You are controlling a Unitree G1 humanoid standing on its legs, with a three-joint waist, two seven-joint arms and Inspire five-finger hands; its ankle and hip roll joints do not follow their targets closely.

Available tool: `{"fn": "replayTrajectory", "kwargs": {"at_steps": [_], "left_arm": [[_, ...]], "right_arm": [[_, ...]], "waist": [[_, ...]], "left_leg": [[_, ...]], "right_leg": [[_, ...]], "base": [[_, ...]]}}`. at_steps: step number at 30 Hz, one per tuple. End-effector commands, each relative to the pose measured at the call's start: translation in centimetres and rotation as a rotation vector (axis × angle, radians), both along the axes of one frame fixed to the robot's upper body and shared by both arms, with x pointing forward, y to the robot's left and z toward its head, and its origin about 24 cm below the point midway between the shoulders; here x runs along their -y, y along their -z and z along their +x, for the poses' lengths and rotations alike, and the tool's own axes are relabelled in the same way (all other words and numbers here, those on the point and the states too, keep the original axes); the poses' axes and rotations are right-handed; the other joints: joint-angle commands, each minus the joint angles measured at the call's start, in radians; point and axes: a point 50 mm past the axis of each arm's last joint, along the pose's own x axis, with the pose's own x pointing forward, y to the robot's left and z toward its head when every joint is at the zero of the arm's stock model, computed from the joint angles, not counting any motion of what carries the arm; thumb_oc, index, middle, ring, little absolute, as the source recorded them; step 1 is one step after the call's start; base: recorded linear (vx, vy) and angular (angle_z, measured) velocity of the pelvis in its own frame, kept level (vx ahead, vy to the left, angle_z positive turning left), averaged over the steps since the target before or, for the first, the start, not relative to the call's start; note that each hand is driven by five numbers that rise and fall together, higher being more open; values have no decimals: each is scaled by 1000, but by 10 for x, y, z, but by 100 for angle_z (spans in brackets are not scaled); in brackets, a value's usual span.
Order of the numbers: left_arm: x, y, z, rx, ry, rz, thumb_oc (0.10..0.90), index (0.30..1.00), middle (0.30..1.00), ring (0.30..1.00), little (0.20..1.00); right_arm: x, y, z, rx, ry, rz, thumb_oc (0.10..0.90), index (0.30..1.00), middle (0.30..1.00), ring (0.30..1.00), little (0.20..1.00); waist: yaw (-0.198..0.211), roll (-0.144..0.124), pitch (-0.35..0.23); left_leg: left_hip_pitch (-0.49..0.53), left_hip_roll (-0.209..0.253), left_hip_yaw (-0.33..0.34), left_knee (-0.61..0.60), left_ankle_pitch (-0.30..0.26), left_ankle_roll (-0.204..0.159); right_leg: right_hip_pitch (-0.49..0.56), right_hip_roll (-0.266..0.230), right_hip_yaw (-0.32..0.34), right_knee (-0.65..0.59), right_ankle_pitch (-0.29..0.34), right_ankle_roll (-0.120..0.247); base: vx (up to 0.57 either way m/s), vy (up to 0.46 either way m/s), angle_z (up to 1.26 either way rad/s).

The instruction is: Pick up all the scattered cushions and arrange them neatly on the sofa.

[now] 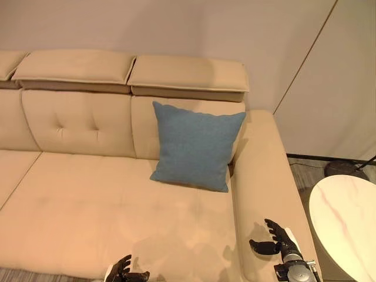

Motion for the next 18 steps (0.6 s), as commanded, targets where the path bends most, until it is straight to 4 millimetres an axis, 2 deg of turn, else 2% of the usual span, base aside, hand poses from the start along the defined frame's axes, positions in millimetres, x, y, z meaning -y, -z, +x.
{"fn": "replayTrajectory", "kwargs": {"at_steps": [1,3,4,5,6,11,14,15,17,18], "left_arm": [[-14,-19,47,153,55,66,800,900,900,900,900],[-12,-18,45,148,48,59,800,900,900,900,900],[-11,-17,45,149,46,51,800,900,900,900,900],[-7,-17,47,148,71,47,800,900,900,900,900],[-6,-16,47,142,78,48,800,900,900,900,900],[-4,-16,53,138,100,55,800,900,900,900,900],[-8,-15,53,115,121,78,800,900,900,900,900],[-8,-15,53,115,121,79,800,900,900,900,900],[-13,-17,55,107,131,103,800,900,900,900,900],[-16,-16,51,88,123,112,800,900,900,900,900]], "right_arm": [[-1,-30,41,181,-48,-19,800,900,900,900,900],[-3,-23,36,138,-56,-21,800,900,900,900,900],[-4,-19,34,118,-57,-17,800,900,900,900,900],[-4,-11,27,68,-53,-25,800,900,900,900,900],[-5,-9,26,51,-60,-31,800,900,900,900,900],[-9,0,24,-4,-65,-47,800,900,900,900,900],[-15,2,27,-20,-72,-51,800,900,900,900,900],[-15,2,27,-20,-72,-51,800,900,900,900,900],[-17,2,30,-13,-71,-43,800,900,900,900,900],[-18,5,27,-30,-66,-38,800,900,900,900,900]], "waist": [[-11,-73,49],[-19,-70,44],[-25,-62,38],[-43,-48,27],[-48,-45,25],[-48,-47,37],[-43,-56,65],[-43,-57,65],[-46,-56,83],[-32,-51,83]], "left_leg": [[46,-45,29,272,-209,-10],[92,-48,36,311,-237,-8],[132,-50,40,274,-250,-7],[192,-72,52,182,-293,10],[206,-77,59,148,-295,15],[222,-113,32,45,-276,42],[203,-134,16,25,-258,67],[203,-134,16,25,-258,67],[178,-135,12,36,-246,79],[162,-134,16,37,-232,91]], "right_leg": [[43,-60,-12,9,-120,53],[39,-62,-14,9,-107,55],[34,-59,-14,9,-100,57],[14,-66,-24,10,-78,68],[0,-73,-28,17,-62,74],[-69,-103,-18,43,-6,109],[-127,-134,23,82,21,147],[-127,-134,23,82,21,147],[-148,-121,100,134,-3,150],[-116,-101,120,195,-49,131]], "base": [[-50,46,-5],[-58,83,-11],[-77,193,-25],[-84,207,-5],[-104,218,22],[-125,141,31],[-266,145,-2],[-179,44,-8],[-269,58,1],[-325,48,-3]]}}
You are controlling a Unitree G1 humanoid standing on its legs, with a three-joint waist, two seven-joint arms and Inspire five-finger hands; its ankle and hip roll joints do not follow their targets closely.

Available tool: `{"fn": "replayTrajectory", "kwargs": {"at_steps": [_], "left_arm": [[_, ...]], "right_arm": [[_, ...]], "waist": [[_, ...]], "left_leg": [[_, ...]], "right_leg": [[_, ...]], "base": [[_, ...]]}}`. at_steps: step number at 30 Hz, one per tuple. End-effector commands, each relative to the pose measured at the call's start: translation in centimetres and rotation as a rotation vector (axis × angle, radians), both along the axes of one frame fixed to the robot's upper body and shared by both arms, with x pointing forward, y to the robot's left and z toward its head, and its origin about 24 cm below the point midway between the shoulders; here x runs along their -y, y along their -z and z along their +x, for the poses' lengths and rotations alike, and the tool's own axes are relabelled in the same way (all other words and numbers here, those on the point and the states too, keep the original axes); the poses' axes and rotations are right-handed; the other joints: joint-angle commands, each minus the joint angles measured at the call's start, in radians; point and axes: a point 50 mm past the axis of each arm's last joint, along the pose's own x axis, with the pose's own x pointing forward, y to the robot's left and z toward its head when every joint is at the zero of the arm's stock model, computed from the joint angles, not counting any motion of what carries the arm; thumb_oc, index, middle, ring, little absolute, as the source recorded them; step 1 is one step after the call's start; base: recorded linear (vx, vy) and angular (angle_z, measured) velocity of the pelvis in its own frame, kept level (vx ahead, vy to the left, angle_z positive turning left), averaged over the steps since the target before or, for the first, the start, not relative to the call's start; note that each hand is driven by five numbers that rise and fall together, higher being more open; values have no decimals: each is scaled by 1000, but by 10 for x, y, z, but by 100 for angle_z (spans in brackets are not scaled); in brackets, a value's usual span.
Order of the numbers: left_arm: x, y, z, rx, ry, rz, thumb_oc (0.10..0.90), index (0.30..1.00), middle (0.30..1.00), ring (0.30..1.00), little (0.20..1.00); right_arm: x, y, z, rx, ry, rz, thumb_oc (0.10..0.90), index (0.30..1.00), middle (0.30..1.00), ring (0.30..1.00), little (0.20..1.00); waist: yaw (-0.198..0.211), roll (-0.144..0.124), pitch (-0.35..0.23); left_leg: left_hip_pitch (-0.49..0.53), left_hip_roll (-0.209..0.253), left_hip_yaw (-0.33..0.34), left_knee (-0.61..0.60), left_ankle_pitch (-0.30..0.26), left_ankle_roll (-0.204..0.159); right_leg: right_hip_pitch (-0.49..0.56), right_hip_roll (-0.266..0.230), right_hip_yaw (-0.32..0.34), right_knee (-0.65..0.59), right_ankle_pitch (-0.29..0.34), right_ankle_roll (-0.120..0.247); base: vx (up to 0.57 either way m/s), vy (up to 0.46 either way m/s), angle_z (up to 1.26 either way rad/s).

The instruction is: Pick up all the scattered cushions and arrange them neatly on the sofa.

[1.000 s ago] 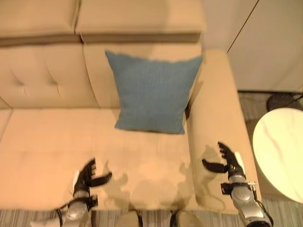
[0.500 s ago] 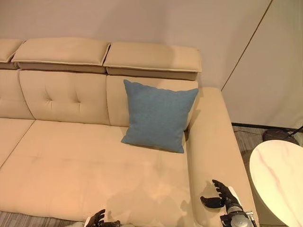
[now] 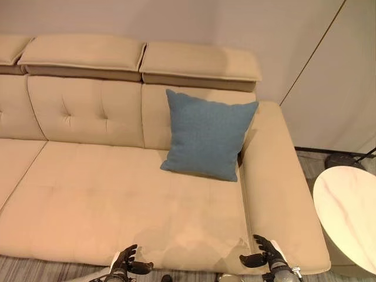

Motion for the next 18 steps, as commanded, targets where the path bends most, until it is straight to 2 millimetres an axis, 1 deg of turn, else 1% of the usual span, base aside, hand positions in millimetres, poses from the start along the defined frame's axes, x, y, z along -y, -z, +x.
{"fn": "replayTrajectory", "kwargs": {"at_steps": [1,2,3,5,6,7,8,9,10,11,12,13,14,15,17,18], "left_arm": [[-16,-9,10,48,9,68,800,900,900,900,900],[-16,-9,10,48,9,68,800,900,900,900,900],[-17,-8,8,38,5,67,800,900,900,900,900],[-20,-8,5,27,-6,70,800,900,900,900,900],[-21,-8,3,22,-10,73,800,900,900,900,900],[-22,-8,2,20,-11,79,800,900,900,900,900],[-22,-8,2,20,-11,79,800,900,900,900,900],[-22,-8,2,26,-20,77,800,900,900,900,900],[-21,-9,4,42,-32,70,800,900,900,900,900],[-21,-9,4,42,-32,70,800,900,900,900,900],[-19,-9,5,48,-36,66,800,900,900,900,900],[-16,-12,14,79,-41,54,800,900,900,900,900],[-14,-13,19,92,-38,50,800,900,900,900,900],[-14,-13,19,92,-38,50,800,900,900,900,900],[-8,-14,26,113,-21,41,800,900,900,900,900],[-4,-14,30,117,-9,36,800,900,900,900,900]], "right_arm": [[16,-21,32,117,-21,-65,800,900,900,900,900],[16,-21,32,118,-21,-64,800,900,900,900,900],[14,-20,30,109,-20,-59,800,900,900,900,900],[11,-18,28,104,-25,-49,800,900,900,900,900],[10,-16,26,100,-14,-37,800,900,900,900,900],[10,-16,26,104,-9,-37,800,900,900,900,900],[10,-16,26,103,-9,-36,800,900,900,900,900],[9,-17,28,111,-13,-34,800,900,900,900,900],[6,-19,31,118,-29,-33,800,900,900,900,900],[6,-19,31,118,-29,-33,800,900,900,900,900],[4,-19,32,120,-35,-32,800,900,900,900,900],[5,-19,34,118,-37,-37,800,900,900,900,900],[7,-20,34,120,-35,-47,800,900,900,900,900],[7,-20,34,120,-35,-47,800,900,900,900,900],[12,-20,33,110,-27,-63,800,900,900,900,900],[16,-19,32,100,-12,-74,800,900,900,900,900]], "waist": [[33,25,25],[33,24,23],[40,27,16],[51,26,-4],[59,19,-21],[67,15,-31],[67,14,-30],[76,8,-33],[88,-4,-40],[88,-4,-40],[92,-7,-40],[96,-7,-26],[95,-3,-15],[95,-3,-15],[97,7,9],[95,6,28]], "left_leg": [[-5,39,-47,20,-78,11],[-9,38,-47,19,-76,11],[-20,43,-50,18,-61,14],[-38,49,-58,7,-40,15],[-55,49,-63,2,-24,13],[-76,49,-63,2,-11,9],[-74,48,-63,2,-12,9],[-85,50,-62,3,-8,5],[-114,52,-56,7,12,-8],[-114,52,-56,7,12,-8],[-133,61,-51,12,26,-17],[-190,81,-58,26,69,-40],[-216,87,-66,29,94,-51],[-216,87,-66,30,94,-51],[-260,99,-73,26,139,-71],[-278,99,-66,44,128,-75]], "right_leg": [[-9,115,61,157,-166,-6],[-12,113,61,156,-164,-5],[6,128,63,196,-200,-16],[36,166,95,265,-257,-23],[82,194,122,296,-287,-24],[104,205,133,287,-280,-25],[106,204,132,288,-282,-24],[128,202,130,251,-297,-31],[173,207,128,158,-326,-48],[173,207,128,158,-326,-48],[176,214,133,130,-335,-58],[172,234,133,80,-340,-77],[169,241,124,65,-339,-84],[169,241,124,65,-339,-84],[161,249,89,46,-334,-91],[143,241,67,44,-318,-99]], "base": [[-231,24,-1],[-138,-4,-11],[-135,-17,-19],[-182,-62,2],[-226,-126,26],[-191,-109,22],[-138,-108,21],[-157,-171,19],[-159,-172,14],[-160,-170,1],[-220,-185,-11],[-306,-247,-4],[-253,-189,27],[-178,-117,47],[-284,-110,45],[-358,-101,54]]}}
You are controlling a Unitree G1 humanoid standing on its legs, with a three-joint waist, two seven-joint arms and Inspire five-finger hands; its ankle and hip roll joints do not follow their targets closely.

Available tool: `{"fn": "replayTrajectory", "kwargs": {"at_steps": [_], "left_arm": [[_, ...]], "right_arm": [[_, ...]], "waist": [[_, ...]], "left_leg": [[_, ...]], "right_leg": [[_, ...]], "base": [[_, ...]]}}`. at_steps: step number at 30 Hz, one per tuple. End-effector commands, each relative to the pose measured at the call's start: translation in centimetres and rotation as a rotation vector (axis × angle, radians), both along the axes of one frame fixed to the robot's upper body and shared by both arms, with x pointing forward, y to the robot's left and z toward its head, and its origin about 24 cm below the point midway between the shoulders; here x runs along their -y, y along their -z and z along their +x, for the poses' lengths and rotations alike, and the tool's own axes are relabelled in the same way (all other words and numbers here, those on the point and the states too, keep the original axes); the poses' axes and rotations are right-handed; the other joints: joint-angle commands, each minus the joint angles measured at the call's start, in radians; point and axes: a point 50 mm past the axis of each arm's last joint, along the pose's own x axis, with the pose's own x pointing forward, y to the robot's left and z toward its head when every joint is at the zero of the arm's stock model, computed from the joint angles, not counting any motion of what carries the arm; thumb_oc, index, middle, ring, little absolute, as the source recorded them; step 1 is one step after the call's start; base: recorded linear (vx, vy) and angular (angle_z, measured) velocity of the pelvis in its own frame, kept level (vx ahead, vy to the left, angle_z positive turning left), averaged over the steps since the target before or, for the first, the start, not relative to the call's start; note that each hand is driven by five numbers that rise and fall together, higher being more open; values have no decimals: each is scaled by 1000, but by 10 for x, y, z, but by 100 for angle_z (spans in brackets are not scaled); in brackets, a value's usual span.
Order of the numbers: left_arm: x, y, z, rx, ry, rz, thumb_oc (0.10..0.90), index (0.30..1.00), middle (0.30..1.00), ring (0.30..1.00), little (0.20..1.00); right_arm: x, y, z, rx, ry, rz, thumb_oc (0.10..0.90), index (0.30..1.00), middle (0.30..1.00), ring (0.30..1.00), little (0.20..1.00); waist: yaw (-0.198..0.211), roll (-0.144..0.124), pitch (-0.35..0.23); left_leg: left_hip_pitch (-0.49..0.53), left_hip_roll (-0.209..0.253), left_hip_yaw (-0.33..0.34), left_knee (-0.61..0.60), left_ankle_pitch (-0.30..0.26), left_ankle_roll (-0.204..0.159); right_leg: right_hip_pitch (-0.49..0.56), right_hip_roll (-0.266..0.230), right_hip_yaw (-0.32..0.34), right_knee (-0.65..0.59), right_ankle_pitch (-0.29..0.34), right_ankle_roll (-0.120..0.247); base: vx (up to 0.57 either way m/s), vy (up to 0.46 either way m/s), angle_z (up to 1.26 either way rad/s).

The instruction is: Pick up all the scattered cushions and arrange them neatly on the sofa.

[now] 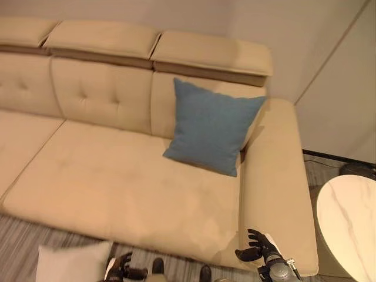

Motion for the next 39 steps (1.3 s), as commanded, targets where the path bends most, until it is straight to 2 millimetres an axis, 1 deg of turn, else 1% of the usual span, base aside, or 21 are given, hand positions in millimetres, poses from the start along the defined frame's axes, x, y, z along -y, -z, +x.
{"fn": "replayTrajectory", "kwargs": {"at_steps": [1,3,4,5,8,12,13,15,18,19,22,23,24,25,26,31,33,36,37,38,39], "left_arm": [[-5,-13,28,113,14,34,800,900,900,900,900],[-4,-11,25,100,19,32,800,900,900,900,900],[-4,-7,14,62,18,29,800,900,900,900,900],[-4,-7,14,63,18,29,800,900,900,900,900],[-4,-3,4,24,19,23,800,900,900,900,900],[1,-1,4,16,40,11,800,900,900,900,900],[3,-2,8,26,53,9,800,900,900,900,900],[4,-3,11,36,58,8,800,900,900,900,900],[1,-4,11,39,50,14,800,900,900,900,900],[-4,-6,12,44,40,29,800,900,900,900,900],[-12,-6,8,32,25,51,800,900,900,900,900],[-15,-7,8,28,24,60,800,900,900,900,900],[-20,-7,6,19,25,81,800,900,900,900,900],[-20,-7,6,19,25,81,800,900,900,900,900],[-23,-8,5,11,33,95,800,900,900,900,900],[-30,-9,4,13,2,104,800,900,900,900,900],[-31,-10,4,20,-8,104,800,900,900,900,900],[-29,-12,10,49,-35,90,800,900,900,900,900],[-29,-12,10,49,-35,90,800,900,900,900,900],[-22,-10,11,58,-53,65,800,900,900,900,900],[-18,-8,10,53,-65,50,800,900,900,900,900]], "right_arm": [[20,-12,9,69,47,-69,800,900,900,900,900],[20,-10,5,56,56,-64,800,900,900,900,900],[22,-5,-5,30,74,-60,800,900,900,900,900],[22,-5,-5,30,74,-60,800,900,900,900,900],[24,-3,-13,15,89,-54,800,900,900,900,900],[26,-1,-16,8,114,-42,800,900,900,900,900],[26,0,-17,0,115,-45,800,900,900,900,900],[25,-1,-14,4,107,-51,800,900,900,900,900],[18,-2,-7,10,63,-57,800,900,900,900,900],[11,-5,3,30,19,-65,800,900,900,900,900],[3,-8,11,49,-17,-65,800,900,900,900,900],[0,-11,16,68,-31,-60,800,900,900,900,900],[-3,-15,22,102,-35,-46,800,900,900,900,900],[-3,-15,22,102,-35,-46,800,900,900,900,900],[-4,-15,20,108,-27,-32,800,900,900,900,900],[-5,-14,17,101,-40,-27,800,900,900,900,900],[-7,-14,18,103,-53,-27,800,900,900,900,900],[-6,-19,25,127,-80,-39,800,900,900,900,900],[-6,-19,25,127,-80,-39,800,900,900,900,900],[1,-24,28,146,-78,-61,800,900,900,900,900],[5,-26,28,152,-69,-71,800,900,900,900,900]], "waist": [[-30,-39,38],[-40,-44,33],[-56,-61,29],[-58,-61,26],[-81,-68,12],[-116,-52,-14],[-123,-38,-25],[-122,-38,-23],[-104,-47,-15],[-88,-54,6],[-73,-54,19],[-74,-55,28],[-79,-55,34],[-80,-56,31],[-86,-57,29],[-69,-59,8],[-63,-65,9],[-46,-71,17],[-48,-70,17],[-48,-64,34],[-57,-59,44]], "left_leg": [[-69,-93,24,-43,-54,41],[-61,-91,32,-10,-79,45],[-30,-97,63,69,-153,51],[-35,-98,62,68,-151,51],[62,-90,108,118,-235,55],[205,-79,164,32,-280,48],[225,-79,183,-41,-268,48],[227,-83,177,-65,-260,47],[240,-100,147,-117,-249,59],[227,-109,127,-122,-240,71],[218,-116,111,-139,-225,83],[210,-117,97,-138,-220,89],[198,-124,65,-141,-210,97],[193,-125,65,-140,-208,97],[174,-136,28,-126,-198,104],[111,-143,-49,-117,-169,95],[105,-146,-61,-121,-159,88],[41,-147,-96,-130,-98,46],[40,-147,-98,-130,-97,46],[-2,-145,-76,-114,-77,31],[-12,-136,-19,-102,-77,34]], "right_leg": [[50,-59,-22,-38,-54,89],[41,-68,-39,-42,-44,87],[38,-91,-69,-56,-28,83],[34,-91,-71,-57,-27,83],[36,-109,-123,-71,-11,79],[41,-123,-211,-92,14,97],[36,-126,-247,-94,24,103],[31,-131,-257,-88,33,107],[18,-137,-257,-65,44,115],[-15,-151,-251,-21,50,125],[-45,-167,-232,31,46,141],[-68,-171,-199,63,47,150],[-80,-150,-85,85,33,163],[-84,-150,-86,83,36,163],[-60,-110,11,106,3,159],[-10,-71,82,112,-56,136],[-1,-67,84,91,-61,128],[19,-67,51,-14,-62,113],[19,-67,49,-15,-61,113],[28,-76,5,-50,-50,119],[30,-87,-24,-52,-48,121]], "base": [[-326,-84,104],[-168,-42,110],[-130,-21,41],[-174,-41,27],[-82,-5,81],[-69,84,101],[-54,118,78],[-44,108,92],[-113,153,36],[-179,106,10],[-134,69,6],[-191,63,32],[-137,35,59],[-126,39,65],[-53,12,82],[-72,-70,84],[-56,-115,65],[-131,-187,64],[-198,-166,105],[-170,-74,100],[-218,-76,123]]}}
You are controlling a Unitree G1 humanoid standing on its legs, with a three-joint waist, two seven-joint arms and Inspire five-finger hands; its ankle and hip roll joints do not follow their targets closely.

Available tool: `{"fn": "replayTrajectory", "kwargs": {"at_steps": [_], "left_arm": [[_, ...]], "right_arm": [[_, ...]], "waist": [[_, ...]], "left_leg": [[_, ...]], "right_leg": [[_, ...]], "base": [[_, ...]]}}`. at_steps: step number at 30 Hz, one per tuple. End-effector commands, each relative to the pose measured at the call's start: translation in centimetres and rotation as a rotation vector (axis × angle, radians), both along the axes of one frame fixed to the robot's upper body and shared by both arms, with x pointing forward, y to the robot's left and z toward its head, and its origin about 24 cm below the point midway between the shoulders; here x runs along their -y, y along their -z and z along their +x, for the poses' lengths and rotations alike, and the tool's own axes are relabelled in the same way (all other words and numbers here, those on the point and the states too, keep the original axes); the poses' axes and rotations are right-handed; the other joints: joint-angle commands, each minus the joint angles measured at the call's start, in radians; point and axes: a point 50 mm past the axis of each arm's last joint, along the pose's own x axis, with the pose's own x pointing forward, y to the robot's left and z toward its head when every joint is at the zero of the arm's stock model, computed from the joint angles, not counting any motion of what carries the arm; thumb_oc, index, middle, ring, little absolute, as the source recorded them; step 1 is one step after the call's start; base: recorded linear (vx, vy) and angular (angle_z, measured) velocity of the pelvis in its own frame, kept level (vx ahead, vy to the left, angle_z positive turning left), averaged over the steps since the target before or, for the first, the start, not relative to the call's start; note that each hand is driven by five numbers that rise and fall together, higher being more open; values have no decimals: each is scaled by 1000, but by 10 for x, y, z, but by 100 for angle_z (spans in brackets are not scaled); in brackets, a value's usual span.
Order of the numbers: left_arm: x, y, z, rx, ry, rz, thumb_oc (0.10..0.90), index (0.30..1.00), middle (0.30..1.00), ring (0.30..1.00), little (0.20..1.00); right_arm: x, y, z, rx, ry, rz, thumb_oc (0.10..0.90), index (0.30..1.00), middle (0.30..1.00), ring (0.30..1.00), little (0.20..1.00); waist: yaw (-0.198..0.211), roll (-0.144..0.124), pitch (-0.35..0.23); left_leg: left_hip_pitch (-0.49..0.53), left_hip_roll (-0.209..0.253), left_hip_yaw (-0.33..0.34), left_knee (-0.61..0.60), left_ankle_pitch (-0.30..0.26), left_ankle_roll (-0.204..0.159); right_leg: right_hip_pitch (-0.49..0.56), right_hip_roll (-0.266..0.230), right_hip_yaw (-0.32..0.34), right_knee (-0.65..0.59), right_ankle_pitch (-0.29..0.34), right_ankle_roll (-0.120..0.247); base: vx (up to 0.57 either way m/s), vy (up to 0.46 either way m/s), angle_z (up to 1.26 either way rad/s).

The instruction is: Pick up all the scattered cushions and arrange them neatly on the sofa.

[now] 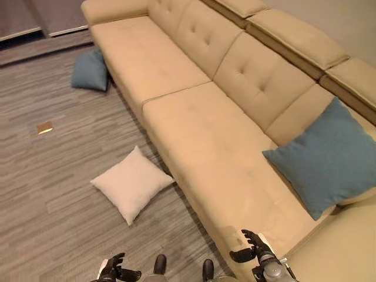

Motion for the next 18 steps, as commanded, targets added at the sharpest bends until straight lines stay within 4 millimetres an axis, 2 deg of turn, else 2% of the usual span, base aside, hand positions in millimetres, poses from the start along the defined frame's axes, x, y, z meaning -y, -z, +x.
{"fn": "replayTrajectory", "kwargs": {"at_steps": [1,2,3,4,6,7,8,10,18], "left_arm": [[-5,-5,10,64,-63,1,800,900,900,900,900],[-5,-5,10,64,-63,1,800,900,900,900,900],[-2,1,-4,12,-55,0,800,900,900,900,900],[-2,2,-8,-1,-53,-2,800,900,900,900,900],[-3,4,-15,-33,-43,3,800,900,900,900,900],[-4,4,-18,-49,-24,10,800,900,900,900,900],[-5,4,-18,-50,-17,14,800,900,900,900,900],[-6,4,-18,-53,-15,18,800,900,900,900,900],[-16,3,-26,-80,-26,47,800,900,900,900,900]], "right_arm": [[17,-28,26,172,-24,-50,800,900,900,900,900],[17,-28,26,172,-24,-50,800,900,900,900,900],[20,-24,20,148,-23,-67,800,900,900,900,900],[20,-23,17,139,-22,-66,800,900,900,900,900],[21,-18,9,111,-16,-72,800,900,900,900,900],[20,-13,2,81,-18,-76,800,900,900,900,900],[18,-11,0,67,-24,-78,800,900,900,900,900],[14,-9,0,58,-39,-82,800,900,900,900,900],[-2,-9,13,65,-99,-82,800,900,900,900,900]], "waist": [[-44,-52,8],[-44,-52,8],[-59,-49,2],[-64,-50,-1],[-91,-50,-6],[-115,-37,-21],[-122,-36,-29],[-118,-42,-31],[-71,-61,-30]], "left_leg": [[-31,-57,251,30,-78,44],[-31,-57,251,30,-78,44],[-16,-22,375,70,-103,48],[-6,-15,397,80,-114,48],[36,4,482,107,-149,50],[85,18,549,89,-180,41],[99,17,565,79,-181,41],[108,12,561,78,-191,47],[118,-27,516,79,-234,92]], "right_leg": [[36,-66,-73,2,-89,59],[36,-66,-73,2,-89,59],[46,-82,-129,-10,-77,53],[47,-85,-141,-11,-74,53],[51,-100,-198,-7,-67,48],[73,-104,-245,-9,-79,57],[84,-107,-261,-8,-75,61],[91,-111,-263,1,-74,66],[83,-153,-235,96,-77,100]], "base": [[-119,-15,184],[-109,-14,179],[-73,-20,125],[-94,-15,56],[21,35,92],[154,125,148],[188,138,152],[84,118,87],[42,157,-19]]}}
